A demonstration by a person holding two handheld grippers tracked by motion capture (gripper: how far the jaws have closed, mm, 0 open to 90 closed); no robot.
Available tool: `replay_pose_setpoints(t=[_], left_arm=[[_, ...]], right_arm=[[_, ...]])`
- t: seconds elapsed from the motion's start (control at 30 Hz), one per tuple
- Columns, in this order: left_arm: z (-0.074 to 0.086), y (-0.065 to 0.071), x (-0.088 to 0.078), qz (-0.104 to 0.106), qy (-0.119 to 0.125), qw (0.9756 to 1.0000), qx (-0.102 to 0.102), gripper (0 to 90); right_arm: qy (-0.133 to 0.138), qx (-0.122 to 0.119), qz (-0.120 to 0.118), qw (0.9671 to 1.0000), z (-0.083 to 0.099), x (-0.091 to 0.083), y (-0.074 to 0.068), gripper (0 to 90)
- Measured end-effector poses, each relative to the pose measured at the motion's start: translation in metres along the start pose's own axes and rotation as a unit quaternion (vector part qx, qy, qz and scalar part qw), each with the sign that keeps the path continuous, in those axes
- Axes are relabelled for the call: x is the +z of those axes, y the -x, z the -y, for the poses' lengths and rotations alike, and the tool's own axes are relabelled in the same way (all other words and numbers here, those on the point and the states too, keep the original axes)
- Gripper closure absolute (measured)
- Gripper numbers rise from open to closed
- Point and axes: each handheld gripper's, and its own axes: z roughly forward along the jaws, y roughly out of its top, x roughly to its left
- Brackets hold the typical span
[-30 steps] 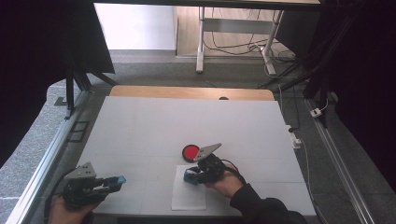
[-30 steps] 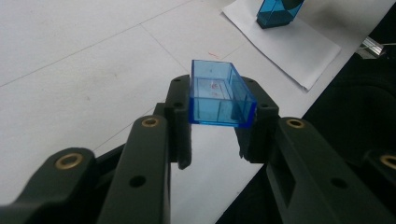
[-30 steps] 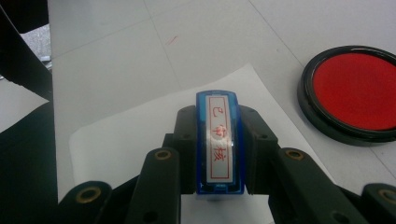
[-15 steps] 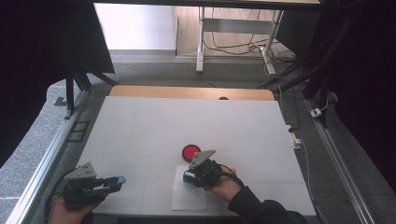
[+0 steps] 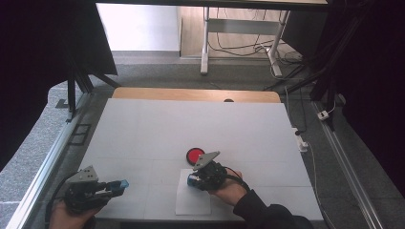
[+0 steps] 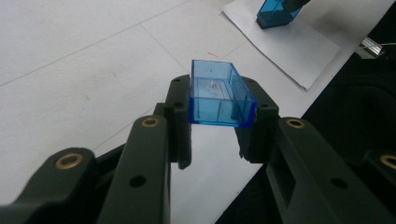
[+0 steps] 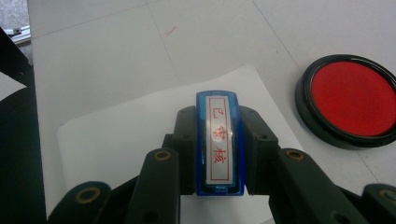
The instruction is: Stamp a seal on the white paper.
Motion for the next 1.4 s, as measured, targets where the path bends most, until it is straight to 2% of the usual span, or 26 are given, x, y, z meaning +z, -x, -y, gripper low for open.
replay_pose_setpoints(t=[0.37,0.7,1.0,1.4], left_arm=[[0.0,0.0,0.0,0.001,-0.001,1.0,0.001,67.9],[0.0,0.0,0.0,0.003,-0.001,1.0,0.001,67.9],[0.0,0.0,0.0,0.005,-0.001,1.0,0.002,67.9],[0.0,0.0,0.0,0.005,-0.002,1.0,0.001,67.9]], right_arm=[[-0.001,-0.007,-0.002,1.0,-0.002,-0.002,-0.001,71.6],[0.02,-0.005,-0.007,0.9998,-0.005,-0.011,0.0,71.6],[0.051,0.014,-0.014,0.9985,-0.008,-0.025,0.005,71.6],[0.092,0.022,-0.009,0.9955,-0.012,-0.045,0.011,71.6]])
